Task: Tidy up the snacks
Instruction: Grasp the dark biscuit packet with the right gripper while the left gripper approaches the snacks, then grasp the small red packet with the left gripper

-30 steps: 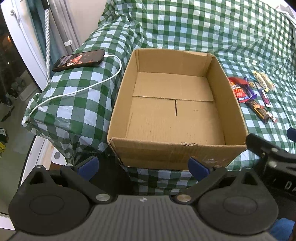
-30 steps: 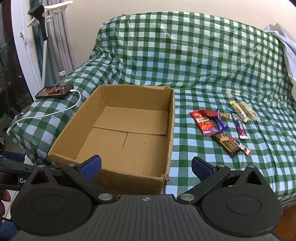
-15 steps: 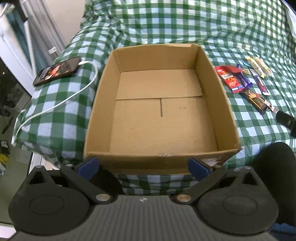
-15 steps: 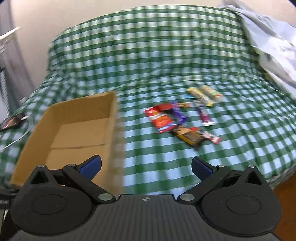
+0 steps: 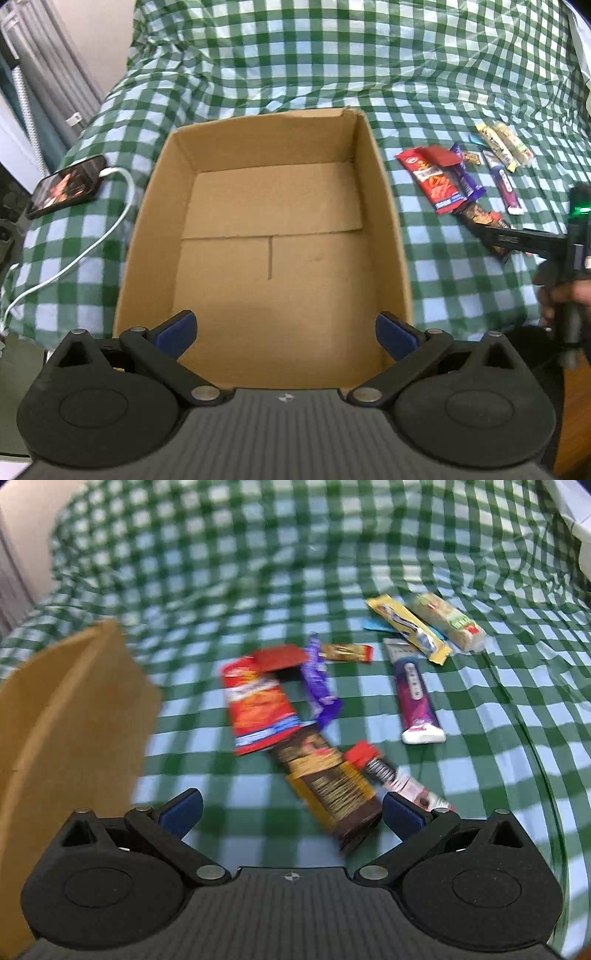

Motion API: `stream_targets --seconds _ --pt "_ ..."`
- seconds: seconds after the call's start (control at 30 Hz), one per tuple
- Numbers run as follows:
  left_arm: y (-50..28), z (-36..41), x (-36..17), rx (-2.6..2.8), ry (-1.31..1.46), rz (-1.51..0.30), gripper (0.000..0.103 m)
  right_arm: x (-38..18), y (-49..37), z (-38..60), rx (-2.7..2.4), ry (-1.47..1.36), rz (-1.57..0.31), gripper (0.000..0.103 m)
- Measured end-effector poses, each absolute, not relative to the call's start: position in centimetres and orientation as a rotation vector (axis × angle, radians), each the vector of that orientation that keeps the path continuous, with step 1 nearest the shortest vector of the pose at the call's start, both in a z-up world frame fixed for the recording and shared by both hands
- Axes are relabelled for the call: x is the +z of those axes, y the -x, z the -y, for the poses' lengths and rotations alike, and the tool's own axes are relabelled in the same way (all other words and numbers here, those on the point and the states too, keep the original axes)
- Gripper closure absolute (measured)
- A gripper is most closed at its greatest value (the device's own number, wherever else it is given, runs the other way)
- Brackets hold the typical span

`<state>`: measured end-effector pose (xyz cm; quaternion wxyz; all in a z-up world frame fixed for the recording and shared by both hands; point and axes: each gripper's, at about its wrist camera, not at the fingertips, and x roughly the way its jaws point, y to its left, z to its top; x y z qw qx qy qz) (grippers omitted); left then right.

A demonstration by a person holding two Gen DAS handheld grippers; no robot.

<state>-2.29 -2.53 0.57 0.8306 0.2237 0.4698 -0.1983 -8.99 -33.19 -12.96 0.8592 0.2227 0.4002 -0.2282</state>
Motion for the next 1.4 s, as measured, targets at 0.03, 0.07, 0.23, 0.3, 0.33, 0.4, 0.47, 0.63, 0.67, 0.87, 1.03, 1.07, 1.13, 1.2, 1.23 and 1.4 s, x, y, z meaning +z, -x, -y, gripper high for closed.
stream_targets --seconds 0.03,0.07,0.23,0.3,0.33,0.4,0.47,0.63,0.67,0.87,1.03,1.07,1.13,1.2,1.23,1.4 --pt "2.0 3.5 0.5 -0.424 -0.478 -1.000 0.000 -13.8 8.3 34.1 -0.494 -0.469 -0.847 0.001" --pt "1.7 4.2 0.4 -0.424 -0.482 -1.001 0.000 -14.3 8.0 34.2 -0.496 -0.466 -0.843 0.003" --pt "0.4 8.5 -0.1 -0.446 -0.491 -0.991 0.000 -16.2 5.9 34.9 -0.393 -0.400 -0.865 0.020" --pt "-0.2 10.5 -0.3 -0.470 -0.489 -0.989 0.000 -16.8 5.2 34.5 -0.399 -0.348 -0.903 0.036" --pt "-0.5 11.6 -0.4 -0.477 -0.485 -0.988 0.000 -17.1 4.9 34.4 -0.419 -0.311 -0.926 0.049" --pt "-1.4 13.7 -0.7 -0.492 -0.465 -0.980 0.000 -16.7 5.0 34.6 -0.437 -0.291 -0.925 0.060" --pt "-2.4 15.9 -1.1 -0.506 -0.445 -0.967 0.000 -16.1 6.0 35.4 -0.492 -0.341 -0.937 0.062" --pt "-5.8 23.2 -3.2 -0.569 -0.383 -0.992 0.000 -13.0 13.0 39.0 -0.677 -0.547 -0.764 0.062" --pt "-6.2 24.4 -3.7 -0.573 -0.373 -0.996 0.000 -12.7 14.5 39.5 -0.722 -0.565 -0.739 0.062" --pt "-11.2 31.8 -9.0 -0.529 -0.374 -1.101 0.000 -14.7 20.7 44.8 -0.942 -0.625 -0.762 0.062" --pt "-14.5 35.4 -12.8 -0.481 -0.300 -1.217 0.000 -16.1 23.0 47.0 -1.000 -0.643 -0.747 0.062" --pt "-14.9 35.8 -13.4 -0.471 -0.305 -1.233 0.000 -16.1 23.4 47.1 -1.003 -0.650 -0.753 0.062" --pt "-15.5 36.3 -14.3 -0.435 -0.280 -1.240 0.000 -17.1 23.4 47.7 -1.000 -0.675 -0.771 0.062" --pt "-16.1 36.7 -15.4 -0.420 -0.256 -1.270 0.000 -17.7 23.4 47.8 -0.995 -0.679 -0.760 0.061" --pt "-16.4 36.8 -15.9 -0.425 -0.248 -1.288 0.000 -17.8 23.3 47.7 -0.993 -0.667 -0.757 0.061" --pt "-17.0 37.5 -17.9 -0.402 -0.256 -1.343 0.000 -17.9 23.4 47.3 -0.990 -0.637 -0.752 0.059"
